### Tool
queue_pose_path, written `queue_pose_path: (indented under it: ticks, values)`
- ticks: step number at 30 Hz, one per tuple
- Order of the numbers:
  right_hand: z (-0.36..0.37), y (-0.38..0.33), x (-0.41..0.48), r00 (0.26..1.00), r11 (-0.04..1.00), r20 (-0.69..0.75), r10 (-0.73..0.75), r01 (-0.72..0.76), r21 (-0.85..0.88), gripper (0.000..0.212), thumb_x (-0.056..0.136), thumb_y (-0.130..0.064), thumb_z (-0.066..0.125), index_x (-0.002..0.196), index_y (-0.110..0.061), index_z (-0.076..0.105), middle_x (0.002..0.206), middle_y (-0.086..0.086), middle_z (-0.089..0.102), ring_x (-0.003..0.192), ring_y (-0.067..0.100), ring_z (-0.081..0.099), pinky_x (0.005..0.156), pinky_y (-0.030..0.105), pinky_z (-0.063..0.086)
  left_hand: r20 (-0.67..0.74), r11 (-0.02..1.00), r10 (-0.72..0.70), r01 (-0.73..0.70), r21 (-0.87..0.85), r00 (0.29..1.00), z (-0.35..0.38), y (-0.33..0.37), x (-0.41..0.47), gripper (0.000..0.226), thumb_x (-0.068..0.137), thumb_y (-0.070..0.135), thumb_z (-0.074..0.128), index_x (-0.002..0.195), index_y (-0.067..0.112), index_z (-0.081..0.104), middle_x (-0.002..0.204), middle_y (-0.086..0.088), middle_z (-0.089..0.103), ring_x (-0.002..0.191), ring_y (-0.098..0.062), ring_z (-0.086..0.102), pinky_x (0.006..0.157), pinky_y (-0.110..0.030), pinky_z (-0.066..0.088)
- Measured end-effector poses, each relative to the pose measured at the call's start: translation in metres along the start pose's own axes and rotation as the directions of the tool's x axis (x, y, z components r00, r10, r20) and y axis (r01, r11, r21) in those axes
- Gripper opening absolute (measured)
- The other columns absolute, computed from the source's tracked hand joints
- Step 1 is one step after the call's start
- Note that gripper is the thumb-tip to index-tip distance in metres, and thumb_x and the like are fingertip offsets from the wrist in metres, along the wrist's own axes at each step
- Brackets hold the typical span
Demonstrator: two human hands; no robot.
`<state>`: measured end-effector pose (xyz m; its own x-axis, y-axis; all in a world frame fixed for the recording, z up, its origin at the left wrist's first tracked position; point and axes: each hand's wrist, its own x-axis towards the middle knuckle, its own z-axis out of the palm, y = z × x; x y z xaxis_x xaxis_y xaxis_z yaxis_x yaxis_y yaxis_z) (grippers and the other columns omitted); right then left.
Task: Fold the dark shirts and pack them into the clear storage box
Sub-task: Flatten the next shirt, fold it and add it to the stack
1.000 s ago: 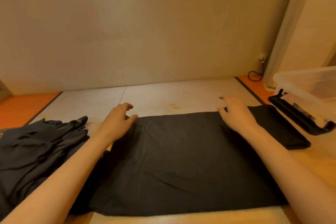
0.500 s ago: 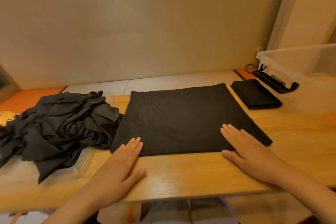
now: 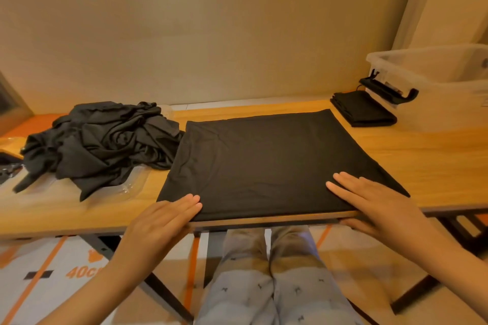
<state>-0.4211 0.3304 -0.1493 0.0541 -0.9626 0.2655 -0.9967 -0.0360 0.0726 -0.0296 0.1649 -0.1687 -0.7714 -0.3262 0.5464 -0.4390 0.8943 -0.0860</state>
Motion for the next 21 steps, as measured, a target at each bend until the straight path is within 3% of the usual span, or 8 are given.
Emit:
queue_pose_path:
  ticks: [4, 6, 8, 10, 13, 15, 18, 21]
  values:
    - [-0.003, -0.001, -0.009, 0.984, 0.996, -0.154, -0.089, 0.091, 0.005, 0.049, 0.087, -0.031, 0.054, 0.134, -0.014, 0.054, 0.135, 0.009, 0.057, 0.119, 0.025, 0.058, 0.095, 0.040, 0.047, -0.097, 0.996, 0.058, -0.051, 0.076, 0.994, -0.007, 0.005, -0.008, 0.030, 0.090, 0.017, 0.055, 0.116, 0.009, 0.069, 0.125, -0.004, 0.065, 0.113, -0.016, 0.062, 0.091, -0.033, 0.045]
    - [-0.001, 0.003, -0.015, 0.981, 0.991, -0.145, -0.132, 0.134, 0.008, 0.048, 0.094, -0.032, 0.039, 0.137, -0.014, 0.051, 0.140, 0.007, 0.053, 0.125, 0.022, 0.053, 0.100, 0.035, 0.047, -0.116, 0.995, 0.068, -0.059, 0.077, 0.991, -0.010, 0.005, -0.013, 0.031, 0.090, 0.012, 0.052, 0.115, 0.008, 0.069, 0.123, -0.004, 0.065, 0.113, -0.015, 0.062, 0.096, -0.035, 0.043]
    - [0.002, 0.009, -0.021, 0.979, 0.988, -0.145, -0.145, 0.151, 0.032, 0.047, 0.093, -0.025, 0.054, 0.139, -0.016, 0.049, 0.143, 0.003, 0.049, 0.129, 0.017, 0.048, 0.106, 0.031, 0.040, -0.123, 0.998, 0.056, -0.050, 0.045, 0.991, -0.012, 0.002, -0.017, 0.031, 0.090, 0.009, 0.051, 0.117, 0.007, 0.067, 0.122, -0.005, 0.066, 0.114, -0.015, 0.061, 0.100, -0.038, 0.043]
    - [0.000, 0.012, -0.026, 0.985, 0.988, -0.130, -0.117, 0.129, 0.088, 0.073, 0.070, -0.005, 0.081, 0.137, -0.014, 0.052, 0.140, 0.003, 0.052, 0.127, 0.016, 0.050, 0.105, 0.032, 0.042, -0.125, 0.999, 0.034, -0.032, 0.019, 0.992, -0.014, -0.001, -0.019, 0.029, 0.094, 0.011, 0.048, 0.116, 0.006, 0.065, 0.120, -0.007, 0.067, 0.114, -0.017, 0.060, 0.102, -0.041, 0.043]
    - [-0.009, 0.015, -0.029, 0.990, 0.991, -0.133, -0.040, 0.056, 0.122, 0.085, 0.058, 0.003, 0.087, 0.133, -0.019, 0.054, 0.131, 0.001, 0.060, 0.117, 0.016, 0.058, 0.095, 0.034, 0.047, -0.098, 1.000, 0.013, -0.015, -0.021, 0.995, -0.017, -0.005, -0.018, 0.035, 0.104, 0.022, 0.037, 0.114, 0.005, 0.065, 0.118, -0.007, 0.066, 0.114, -0.017, 0.059, 0.105, -0.039, 0.041]
    - [-0.018, 0.016, -0.022, 0.983, 0.986, -0.184, 0.003, 0.028, 0.167, 0.072, 0.069, 0.000, 0.079, 0.130, -0.027, 0.050, 0.122, -0.004, 0.064, 0.108, 0.014, 0.064, 0.089, 0.028, 0.049, -0.081, 0.991, -0.087, 0.079, -0.105, 0.993, -0.023, -0.011, -0.012, 0.035, 0.104, 0.029, 0.034, 0.115, 0.013, 0.064, 0.115, -0.001, 0.065, 0.110, -0.011, 0.058, 0.106, -0.032, 0.040]
    - [-0.050, 0.017, 0.004, 0.943, 0.908, -0.252, 0.219, -0.103, 0.406, 0.042, 0.086, -0.010, 0.063, 0.117, -0.038, 0.056, 0.108, -0.018, 0.063, 0.098, -0.003, 0.058, 0.083, 0.015, 0.044, -0.095, 0.909, -0.329, 0.289, -0.300, 0.939, -0.038, -0.023, 0.015, 0.025, 0.096, 0.031, 0.043, 0.115, 0.027, 0.059, 0.108, 0.010, 0.064, 0.103, 0.000, 0.057, 0.090, -0.019, 0.046]
    - [-0.090, 0.023, 0.041, 0.890, 0.812, -0.299, 0.345, -0.124, 0.570, 0.024, 0.091, -0.013, 0.060, 0.105, -0.032, 0.064, 0.097, -0.026, 0.060, 0.091, -0.011, 0.053, 0.072, 0.010, 0.039, -0.153, 0.841, -0.443, 0.350, -0.414, 0.883, -0.060, -0.039, 0.061, 0.016, 0.095, 0.016, 0.058, 0.101, 0.028, 0.065, 0.099, 0.016, 0.065, 0.099, 0.002, 0.058, 0.084, -0.012, 0.047]
